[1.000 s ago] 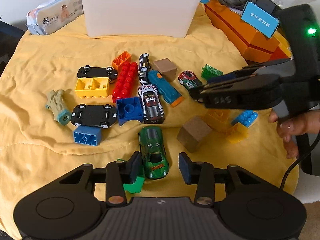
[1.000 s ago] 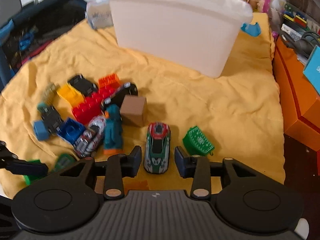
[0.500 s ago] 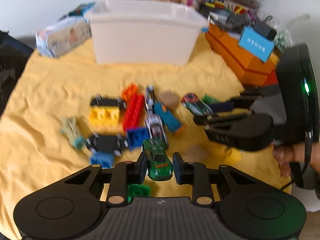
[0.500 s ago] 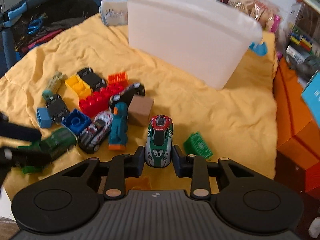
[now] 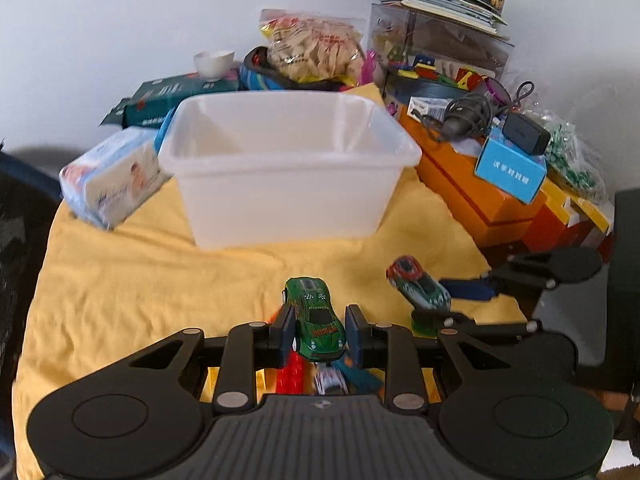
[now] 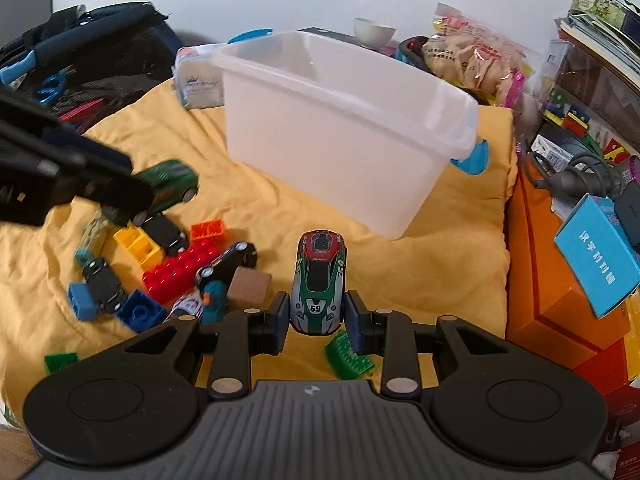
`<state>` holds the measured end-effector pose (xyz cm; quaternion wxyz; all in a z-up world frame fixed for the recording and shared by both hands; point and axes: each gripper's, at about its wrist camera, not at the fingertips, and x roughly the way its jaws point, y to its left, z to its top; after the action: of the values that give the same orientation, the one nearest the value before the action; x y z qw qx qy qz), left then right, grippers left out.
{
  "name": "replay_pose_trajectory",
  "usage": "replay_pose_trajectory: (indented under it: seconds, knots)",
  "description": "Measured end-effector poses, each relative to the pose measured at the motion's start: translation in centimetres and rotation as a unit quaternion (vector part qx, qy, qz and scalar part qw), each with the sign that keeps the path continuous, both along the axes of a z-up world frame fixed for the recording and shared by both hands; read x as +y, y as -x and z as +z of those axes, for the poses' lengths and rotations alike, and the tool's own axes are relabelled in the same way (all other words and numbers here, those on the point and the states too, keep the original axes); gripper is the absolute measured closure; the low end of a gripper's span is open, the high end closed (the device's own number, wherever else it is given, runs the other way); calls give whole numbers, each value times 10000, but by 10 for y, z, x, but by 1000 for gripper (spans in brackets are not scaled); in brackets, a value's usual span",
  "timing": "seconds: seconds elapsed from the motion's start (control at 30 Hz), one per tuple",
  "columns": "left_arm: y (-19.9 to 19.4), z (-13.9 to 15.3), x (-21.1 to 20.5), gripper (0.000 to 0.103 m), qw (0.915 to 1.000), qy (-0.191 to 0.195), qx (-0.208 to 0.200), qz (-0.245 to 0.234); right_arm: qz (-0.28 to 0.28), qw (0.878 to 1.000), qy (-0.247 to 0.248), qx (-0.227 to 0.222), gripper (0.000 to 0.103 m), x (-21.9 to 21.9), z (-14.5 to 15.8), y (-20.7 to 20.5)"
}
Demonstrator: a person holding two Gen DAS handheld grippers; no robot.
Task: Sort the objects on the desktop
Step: 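Carry both cars over the white bin and open both tools to drop them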
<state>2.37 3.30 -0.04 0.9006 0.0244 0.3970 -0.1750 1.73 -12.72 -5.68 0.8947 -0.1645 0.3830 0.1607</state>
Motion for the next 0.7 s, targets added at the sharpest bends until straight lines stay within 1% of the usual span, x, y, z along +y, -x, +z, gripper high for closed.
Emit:
replay_pose_trajectory:
  seconds: [0.13, 0.27, 0.33, 0.53, 0.63, 0.7]
  knots:
    - [-23, 6, -3, 72, 9998, -23, -89, -196, -72, 10000, 46, -18, 70, 2, 3, -12]
    - [-53, 17, -1, 72, 9993, 24, -225, -314, -182, 9997, 55, -141, 70, 5, 15, -27]
    - [-67, 24, 2, 73, 9989, 50, -332, -325, -227, 9994, 30, -278, 70, 7, 26, -36]
    - [-116, 45, 6, 73, 9971, 122, -659, -366, -396, 9954, -42, -874, 70, 13, 67, -69]
    - [-139, 43, 4, 73, 9967, 68, -704, -392, -520, 9941, -61, -949, 70, 15, 72, -94]
    - [-154, 36, 2, 72, 9970, 13, -663, -399, -612, 9938, -109, -921, 70, 16, 71, -111]
